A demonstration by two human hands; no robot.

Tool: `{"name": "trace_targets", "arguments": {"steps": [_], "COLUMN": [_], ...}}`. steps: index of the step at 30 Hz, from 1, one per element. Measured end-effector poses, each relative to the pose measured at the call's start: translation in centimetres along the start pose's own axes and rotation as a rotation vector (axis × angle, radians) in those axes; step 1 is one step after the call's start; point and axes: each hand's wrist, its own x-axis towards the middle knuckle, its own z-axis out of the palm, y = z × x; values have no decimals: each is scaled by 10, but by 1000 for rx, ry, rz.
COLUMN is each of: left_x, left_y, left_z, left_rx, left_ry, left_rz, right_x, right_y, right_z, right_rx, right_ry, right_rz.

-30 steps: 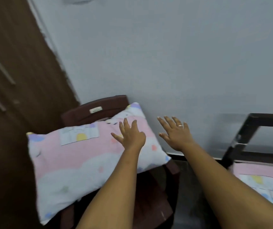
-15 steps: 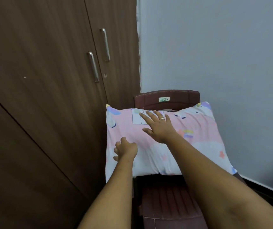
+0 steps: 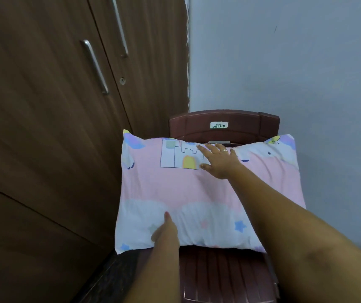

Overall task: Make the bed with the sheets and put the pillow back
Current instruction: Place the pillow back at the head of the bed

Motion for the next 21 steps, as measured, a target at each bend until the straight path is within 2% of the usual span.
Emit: {"name": "trace_targets", "arguments": {"steps": [4, 6, 10, 14, 18, 21], "left_x": [-26, -24, 20, 13, 49, 32], "left_y": [-10, -14, -31, -28, -59, -50], "left_z": [8, 13, 33, 36, 41, 38], "left_rx": [-198, -254, -345, -409, -517, -628], "left_ry": [118, 74, 88, 78, 61, 16], "left_rz": [-91, -104, -159, -107, -79, -44], "right_x": [32, 45, 64, 81, 90, 88], "right_y": [34, 40, 44, 44, 39, 39], "right_z": [6, 8, 12, 17, 26, 36], "right_rx": [-11, 8, 64, 40, 44, 66], "right_ry": [-97, -111, -151, -182, -214, -165], "right_rz": [31, 43, 93, 52, 11, 13]}}
